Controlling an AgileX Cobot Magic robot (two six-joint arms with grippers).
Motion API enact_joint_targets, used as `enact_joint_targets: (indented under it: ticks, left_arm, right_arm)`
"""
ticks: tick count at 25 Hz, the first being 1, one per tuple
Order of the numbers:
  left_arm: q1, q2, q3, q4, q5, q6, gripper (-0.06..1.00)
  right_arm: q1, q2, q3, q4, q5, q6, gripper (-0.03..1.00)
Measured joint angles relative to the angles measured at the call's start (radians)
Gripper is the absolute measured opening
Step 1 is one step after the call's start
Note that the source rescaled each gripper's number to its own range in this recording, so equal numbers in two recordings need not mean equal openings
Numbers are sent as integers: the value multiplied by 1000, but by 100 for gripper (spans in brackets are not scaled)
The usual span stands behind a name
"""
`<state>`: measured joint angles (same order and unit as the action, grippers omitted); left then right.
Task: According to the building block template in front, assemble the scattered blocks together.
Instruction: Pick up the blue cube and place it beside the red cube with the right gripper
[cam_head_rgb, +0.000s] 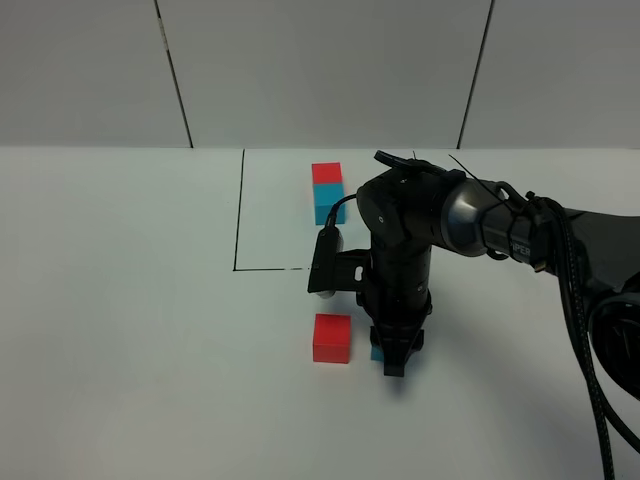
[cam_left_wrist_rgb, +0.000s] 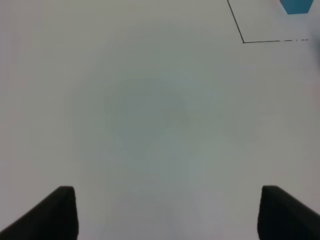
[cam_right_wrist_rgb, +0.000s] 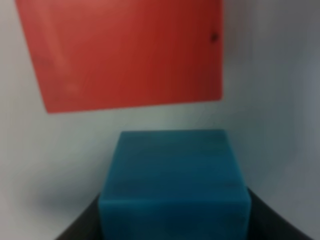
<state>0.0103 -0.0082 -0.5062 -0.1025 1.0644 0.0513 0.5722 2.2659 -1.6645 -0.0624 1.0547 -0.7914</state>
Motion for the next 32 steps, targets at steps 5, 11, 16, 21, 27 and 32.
enact_joint_targets:
  ticks: [5, 11, 16, 21, 27, 32]
  left_arm:
    - [0, 0, 0, 0, 0, 0, 62]
    - [0, 0, 0, 0, 0, 0, 62]
    - [0, 0, 0, 0, 0, 0, 62]
    - [0, 0, 0, 0, 0, 0, 62]
    - [0, 0, 0, 0, 0, 0, 62]
    - [0, 0, 0, 0, 0, 0, 62]
  right_arm:
    - [0, 0, 12, 32, -19, 5, 0]
    - [0, -9, 39, 33, -52, 5, 0]
    - [13, -9, 41, 21, -53, 8, 0]
    - [19, -9, 41, 21, -53, 8, 0]
    - [19, -9, 41, 21, -53, 8, 0]
    - [24, -9, 41, 20, -54, 8, 0]
